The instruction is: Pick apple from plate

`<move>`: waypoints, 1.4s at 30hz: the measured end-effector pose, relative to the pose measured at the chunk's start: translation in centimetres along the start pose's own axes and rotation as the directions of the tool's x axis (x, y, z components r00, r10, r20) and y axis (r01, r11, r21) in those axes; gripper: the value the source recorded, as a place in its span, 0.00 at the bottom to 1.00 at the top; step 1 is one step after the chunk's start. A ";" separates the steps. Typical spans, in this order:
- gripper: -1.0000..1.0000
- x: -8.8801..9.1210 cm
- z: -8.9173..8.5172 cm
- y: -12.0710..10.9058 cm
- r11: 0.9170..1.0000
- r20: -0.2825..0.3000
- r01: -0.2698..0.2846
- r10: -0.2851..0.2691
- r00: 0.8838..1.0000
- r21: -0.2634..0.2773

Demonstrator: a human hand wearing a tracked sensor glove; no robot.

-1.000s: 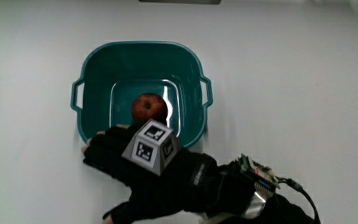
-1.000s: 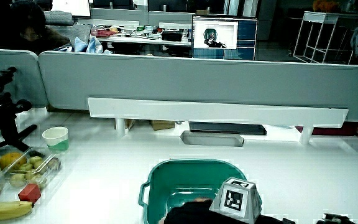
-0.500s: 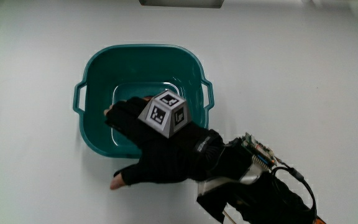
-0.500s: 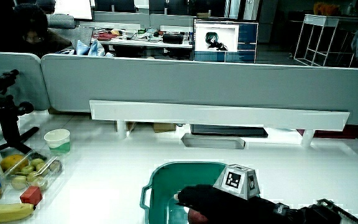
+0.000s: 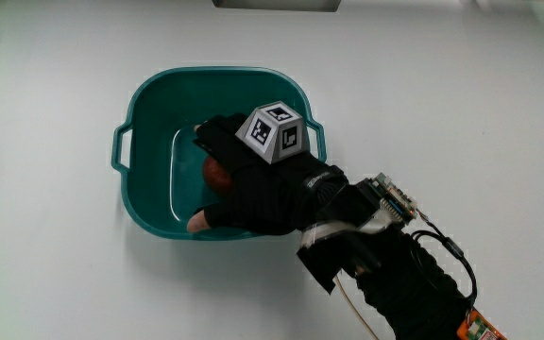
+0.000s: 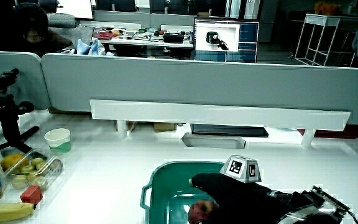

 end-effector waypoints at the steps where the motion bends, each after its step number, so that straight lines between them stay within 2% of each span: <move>1: 0.50 0.3 -0.1 0.2 1.000 0.009 0.016 -0.016 1.000 0.005; 2: 0.50 0.7 -0.3 0.4 1.000 -0.004 0.018 -0.018 1.000 -0.012; 5: 0.50 1.1 -0.4 0.7 0.999 0.006 0.043 -0.043 0.999 -0.021; 9: 0.50 1.3 -0.7 1.1 0.997 0.033 0.074 -0.073 0.997 -0.033; 11: 0.50 1.5 -1.0 1.4 0.994 0.065 0.098 -0.095 0.993 -0.040; 17: 0.50 1.5 -1.4 1.7 0.991 0.093 0.125 -0.119 0.989 -0.056; 22: 0.50 1.7 -1.8 2.1 0.986 0.130 0.160 -0.152 0.980 -0.056; 31: 0.50 2.0 -2.0 2.3 0.983 0.134 0.171 -0.161 0.978 -0.068; 36: 0.50 2.0 -2.0 2.3 0.985 0.141 0.167 -0.160 0.977 -0.035; 39: 0.55 2.0 -2.0 2.3 0.987 0.146 0.158 -0.157 0.977 0.003; 42: 0.59 2.1 -2.1 2.4 0.988 0.142 0.151 -0.148 0.979 -0.012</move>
